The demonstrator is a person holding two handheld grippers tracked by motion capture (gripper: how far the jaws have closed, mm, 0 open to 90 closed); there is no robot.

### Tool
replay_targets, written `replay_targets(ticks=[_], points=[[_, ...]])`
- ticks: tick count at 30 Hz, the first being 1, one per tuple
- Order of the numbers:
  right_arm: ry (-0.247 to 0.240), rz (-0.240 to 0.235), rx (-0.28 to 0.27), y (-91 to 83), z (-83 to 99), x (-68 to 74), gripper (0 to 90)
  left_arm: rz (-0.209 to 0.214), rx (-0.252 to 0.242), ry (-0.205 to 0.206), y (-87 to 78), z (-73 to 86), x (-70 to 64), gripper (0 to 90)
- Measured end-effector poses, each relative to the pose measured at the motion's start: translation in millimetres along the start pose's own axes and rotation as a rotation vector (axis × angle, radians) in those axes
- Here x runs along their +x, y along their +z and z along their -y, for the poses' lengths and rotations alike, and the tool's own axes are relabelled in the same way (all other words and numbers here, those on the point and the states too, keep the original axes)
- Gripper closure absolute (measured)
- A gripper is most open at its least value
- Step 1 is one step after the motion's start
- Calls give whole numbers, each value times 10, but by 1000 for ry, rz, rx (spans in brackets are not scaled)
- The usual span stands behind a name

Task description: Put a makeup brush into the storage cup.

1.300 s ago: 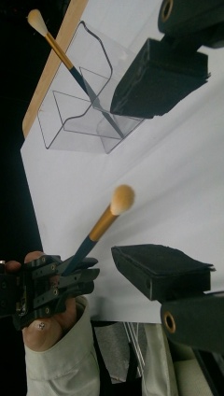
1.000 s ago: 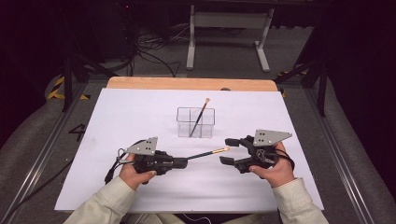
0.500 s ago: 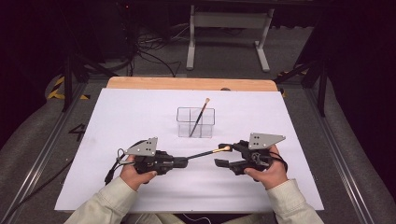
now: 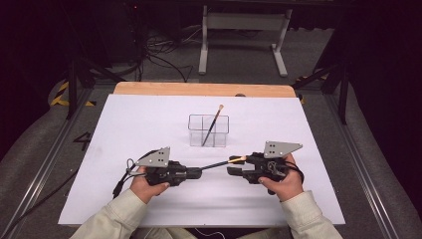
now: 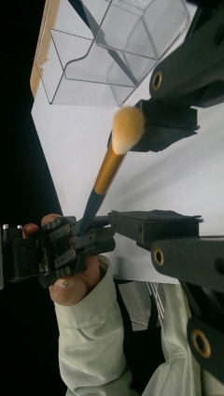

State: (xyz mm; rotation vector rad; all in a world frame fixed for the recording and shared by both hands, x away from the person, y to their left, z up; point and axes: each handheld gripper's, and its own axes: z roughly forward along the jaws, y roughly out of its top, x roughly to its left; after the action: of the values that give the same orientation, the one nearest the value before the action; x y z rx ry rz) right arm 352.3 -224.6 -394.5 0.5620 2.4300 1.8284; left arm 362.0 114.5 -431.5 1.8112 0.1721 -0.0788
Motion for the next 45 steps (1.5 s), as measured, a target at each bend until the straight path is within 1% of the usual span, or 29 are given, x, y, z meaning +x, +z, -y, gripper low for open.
replay_targets(ticks=[3, 8, 10, 12, 14, 17, 21, 24, 26, 30, 34, 38, 40, 42, 45], points=[[6, -7, -4, 6, 1, -6, 605, -3, 1, 19, 21, 5, -2, 854], [13, -18, -18, -2, -13, -7, 622, -14, 11, 32, 30, 17, 15, 853], [9, -12, -20, -5, -16, -6, 633, -16, 17, 36, 38, 24, 22, 853], [12, -12, -26, -7, -16, -10, 635, -14, 18, 29, 52, 37, 31, 853], [17, -11, -32, -6, -16, -15, 641, -16, 29, 37, 65, 45, 42, 853], [28, -11, -50, -11, -20, -25, 668, -12, 37, 37, 83, 55, 42, 853], [35, -9, -48, -12, -32, -18, 699, -12, 47, 38, 85, 69, 37, 853], [35, -13, -54, -9, -40, -10, 704, -6, 61, 38, 103, 82, 35, 853], [47, -21, -63, -6, -36, -16, 706, -4, 83, 38, 120, 103, 46, 853], [47, -17, -61, -4, -26, -23, 743, 1, 103, 26, 159, 161, 75, 852], [46, -38, -58, -15, -34, -20, 771, 1, 114, 27, 172, 169, 81, 850], [43, -56, -58, -15, -43, -16, 792, 2, 112, 22, 175, 175, 83, 847], [48, -70, -66, -18, -50, -7, 808, 2, 110, 22, 177, 175, 80, 845], [61, -100, -85, -23, -66, 11, 835, 5, 111, 23, 186, 176, 70, 842], [47, -101, -87, -18, -101, 49, 841, 10, 114, 25, 198, 182, 66, 842]])
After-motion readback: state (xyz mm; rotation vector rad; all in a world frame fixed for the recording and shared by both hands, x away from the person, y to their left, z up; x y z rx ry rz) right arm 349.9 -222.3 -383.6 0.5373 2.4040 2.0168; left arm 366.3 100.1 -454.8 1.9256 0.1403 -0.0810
